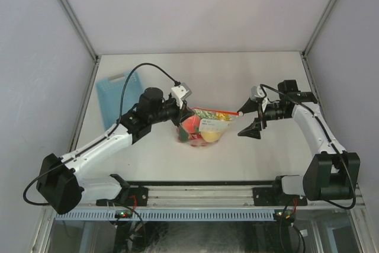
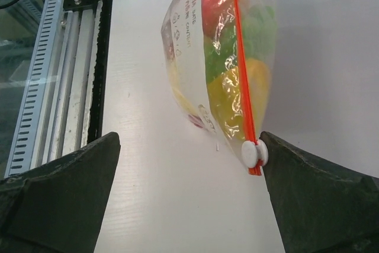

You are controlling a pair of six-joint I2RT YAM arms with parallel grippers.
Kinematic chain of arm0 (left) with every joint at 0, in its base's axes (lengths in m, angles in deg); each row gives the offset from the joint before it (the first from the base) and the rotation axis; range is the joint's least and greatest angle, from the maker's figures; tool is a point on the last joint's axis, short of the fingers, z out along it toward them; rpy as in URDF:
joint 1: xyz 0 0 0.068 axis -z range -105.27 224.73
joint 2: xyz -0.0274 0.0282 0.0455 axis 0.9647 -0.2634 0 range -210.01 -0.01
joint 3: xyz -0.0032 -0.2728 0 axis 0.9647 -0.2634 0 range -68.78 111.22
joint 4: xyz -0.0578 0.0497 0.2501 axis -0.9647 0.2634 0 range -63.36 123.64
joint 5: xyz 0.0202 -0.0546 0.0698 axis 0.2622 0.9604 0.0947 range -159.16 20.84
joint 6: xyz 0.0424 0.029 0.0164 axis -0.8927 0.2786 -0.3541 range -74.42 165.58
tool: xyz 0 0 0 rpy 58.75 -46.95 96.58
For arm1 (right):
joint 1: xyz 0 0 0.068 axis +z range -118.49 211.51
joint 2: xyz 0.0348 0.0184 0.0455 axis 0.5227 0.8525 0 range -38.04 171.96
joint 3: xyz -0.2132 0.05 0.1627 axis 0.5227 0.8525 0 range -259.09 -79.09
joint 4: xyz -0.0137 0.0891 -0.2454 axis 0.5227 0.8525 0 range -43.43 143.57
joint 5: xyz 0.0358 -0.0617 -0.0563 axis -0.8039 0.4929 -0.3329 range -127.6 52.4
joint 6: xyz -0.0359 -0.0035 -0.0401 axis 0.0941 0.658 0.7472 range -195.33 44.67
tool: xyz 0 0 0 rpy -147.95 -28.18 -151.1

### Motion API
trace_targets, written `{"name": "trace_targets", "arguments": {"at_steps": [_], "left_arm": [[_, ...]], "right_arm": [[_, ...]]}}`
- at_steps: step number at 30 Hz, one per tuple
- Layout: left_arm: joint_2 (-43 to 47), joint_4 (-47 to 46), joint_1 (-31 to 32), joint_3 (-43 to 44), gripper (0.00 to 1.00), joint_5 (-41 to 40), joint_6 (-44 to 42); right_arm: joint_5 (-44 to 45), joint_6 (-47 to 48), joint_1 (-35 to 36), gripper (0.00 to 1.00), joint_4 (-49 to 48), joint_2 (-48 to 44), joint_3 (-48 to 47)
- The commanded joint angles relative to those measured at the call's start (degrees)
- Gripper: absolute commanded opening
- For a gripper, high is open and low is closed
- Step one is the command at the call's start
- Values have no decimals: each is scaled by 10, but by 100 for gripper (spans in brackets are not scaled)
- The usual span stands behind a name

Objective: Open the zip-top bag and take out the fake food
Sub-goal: Pick up the zipper food storage bag at the center of the board.

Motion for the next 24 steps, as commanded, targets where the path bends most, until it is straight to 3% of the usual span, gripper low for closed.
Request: {"name": "trace_targets", "arguments": {"at_steps": [1,5,7,10,16,19,24], "left_arm": [[33,-50,-10,-18,0,27,42],[36,-47,-16,-16,0,21,83],[38,-43,-25,-15,0,17,134],[41,-41,-30,-7,0,-3,227],[50,-45,-29,23,0,-121,427],[57,-50,-26,28,0,-209,560],[30,-5,6,93,0,-305,676]], "right_arm": [[16,-107,5,100,-100,-14,-3],[27,-188,-28,100,-142,-25,-19],[23,-285,-68,100,-188,-30,-39],[30,-336,-94,100,-174,-34,-80],[4,-431,-47,100,-155,-49,-88],[11,-471,-9,100,-183,-53,-81],[50,-522,28,99,-261,-59,-82]]}}
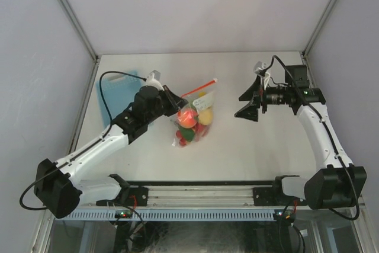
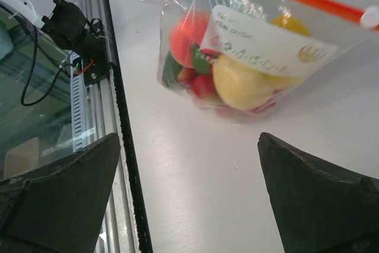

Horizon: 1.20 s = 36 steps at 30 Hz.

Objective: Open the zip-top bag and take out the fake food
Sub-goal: Pick up the zipper food storage bag at the center of the board.

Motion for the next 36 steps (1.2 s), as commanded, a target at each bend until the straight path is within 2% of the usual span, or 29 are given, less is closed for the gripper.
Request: {"name": "trace_targets", "arguments": {"at_steps": [1,5,12,14,18,25,30,32,36], "left_arm": [[-9,13,35,117,0,-135,181],[-51,34,72,169,0,-172,250],[-124,59,96,207,0,-138,381],[-150,104,101,230,0,-126,430],[-192,156,111,275,0,-103,457],[-231,193,119,322,0,-68,477],[-246,193,121,340,0,-55,481],[-252,189,121,347,0,-47,479],[-257,169,121,346,2,-29,476]], "right_arm": [[17,-62,29,99,-92,-24,-4],[73,-48,95,100,-194,-72,42],[281,-157,212,100,-547,-145,232],[322,-159,227,100,-614,-138,275],[370,-156,236,100,-724,-133,354],[466,-161,244,100,-804,-134,384],[445,-182,248,96,-824,-123,375],[445,-195,254,91,-823,-115,373],[449,-188,263,70,-807,-104,372]]}}
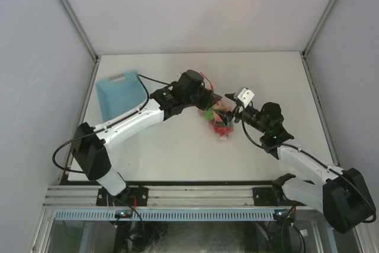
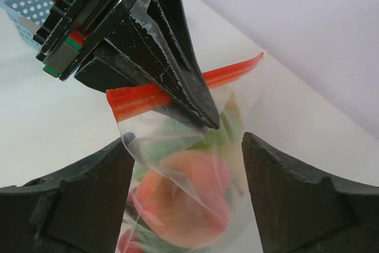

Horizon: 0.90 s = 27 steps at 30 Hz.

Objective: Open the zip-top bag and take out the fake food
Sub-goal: Pick up the zipper food storage bag at the center of the board.

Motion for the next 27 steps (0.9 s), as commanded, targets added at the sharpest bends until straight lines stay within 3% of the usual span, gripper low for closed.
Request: {"name": "trace_targets", "arguments": {"at_steps": [1,4,7,10,16,19,22,27], "left_arm": [[2,-42,4,35,3,35,9],[2,-56,4,31,10,45,9],[6,-61,4,27,32,47,2],[25,-74,0,13,51,35,-21],[100,-101,-30,-38,70,-7,-150],[165,-190,-58,-106,74,-4,-315],[246,-346,-82,-216,73,84,-600],[328,-404,-83,-346,95,202,-1067]], "right_arm": [[13,-12,11,65,-16,14,-19],[21,-8,9,46,-13,29,-23],[-2,-2,1,20,5,36,-37],[-31,0,-20,1,30,34,-46],[-134,-18,-92,0,82,22,-58],[-224,-6,-128,0,119,19,-67],[-297,28,-160,0,172,18,-78],[-414,150,-207,0,346,36,-131]]}}
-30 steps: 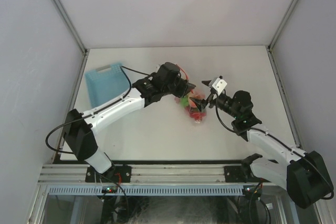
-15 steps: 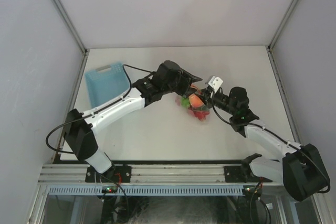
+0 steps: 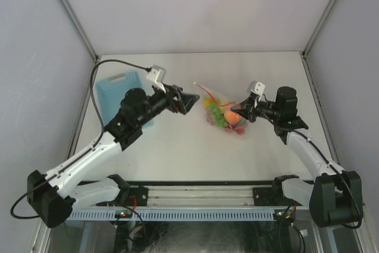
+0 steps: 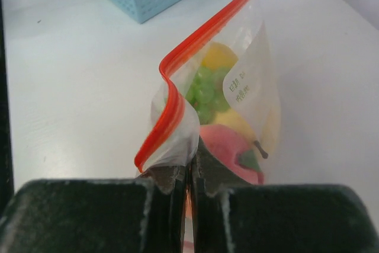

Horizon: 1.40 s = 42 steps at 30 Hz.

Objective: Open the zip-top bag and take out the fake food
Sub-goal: Pick up the zipper food storage bag at the center of the board.

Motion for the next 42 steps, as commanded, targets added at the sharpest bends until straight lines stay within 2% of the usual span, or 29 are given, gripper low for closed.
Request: {"name": "trace_targets", "arguments": {"at_steps": [1,3,7,11,16,21,25,27,29,32,35,36,39,42], "left_arm": [[37,-102,5,-97,97,127,-529],[7,-44,0,-76,98,145,-621],[-63,63,-4,10,97,191,-715],[-122,116,-4,62,94,205,-752],[-187,133,-4,104,90,212,-767],[-262,188,-3,189,75,206,-756],[-294,201,-3,208,68,220,-751],[-302,210,-3,214,60,224,-752],[-308,222,-3,223,47,225,-752],[-308,226,-3,225,18,228,-736],[-296,226,-4,218,2,236,-715],[-289,225,-3,215,1,239,-705],[-259,214,-3,205,0,239,-648],[-218,199,4,188,0,235,-589]], "right_arm": [[-153,130,-32,0,170,7,-72],[-169,147,-39,0,198,13,-85],[-181,160,-49,0,221,13,-99],[-189,174,-58,0,237,14,-103],[-194,180,-61,0,242,16,-102],[-197,180,-67,0,243,20,-107],[-198,181,-69,0,244,21,-109],[-199,182,-71,0,249,21,-111],[-200,184,-73,0,251,22,-112],[-200,184,-76,0,255,23,-116],[-201,186,-79,0,261,23,-126],[-201,188,-81,1,268,21,-131],[-207,203,-87,11,298,17,-152],[-213,236,-96,28,359,8,-183]]}}
